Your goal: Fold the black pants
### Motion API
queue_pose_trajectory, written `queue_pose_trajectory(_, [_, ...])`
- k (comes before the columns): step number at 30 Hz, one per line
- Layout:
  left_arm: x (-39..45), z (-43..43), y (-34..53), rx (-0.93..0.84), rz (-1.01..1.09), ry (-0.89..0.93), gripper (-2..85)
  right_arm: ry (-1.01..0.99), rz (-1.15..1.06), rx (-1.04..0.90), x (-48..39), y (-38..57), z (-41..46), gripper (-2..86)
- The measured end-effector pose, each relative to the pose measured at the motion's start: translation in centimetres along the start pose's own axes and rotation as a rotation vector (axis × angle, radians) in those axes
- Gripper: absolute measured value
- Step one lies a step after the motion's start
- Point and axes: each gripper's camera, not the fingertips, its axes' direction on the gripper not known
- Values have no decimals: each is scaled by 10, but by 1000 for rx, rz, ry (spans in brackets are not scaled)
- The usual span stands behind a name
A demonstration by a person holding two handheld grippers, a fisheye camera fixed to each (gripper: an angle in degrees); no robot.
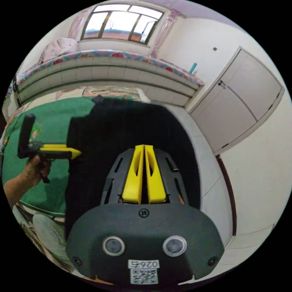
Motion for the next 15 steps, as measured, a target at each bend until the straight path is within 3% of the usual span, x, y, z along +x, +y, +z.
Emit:
queue_pose_trajectory(1, [-1, -7, 4, -6, -15, 9, 20, -4, -7, -85, -6, 9, 31, -13])
queue_pose_trajectory(4, [12, -26, 19, -89, 36, -44, 4, -28, 27, 51, -12, 32, 26, -15])
queue_pose_trajectory(9, [59, -76, 76, -71, 208, -223, -9, -54, 31, 72, -19, 43, 8, -15])
queue_pose_trajectory(12, [78, -105, 120, -98, 225, -260, -9, 7, 9, 72, -41, 47, -5, -15])
queue_pose_trajectory(15, [91, -146, 164, -107, 185, -185, -8, 179, -61, 69, -83, 52, -19, -14])
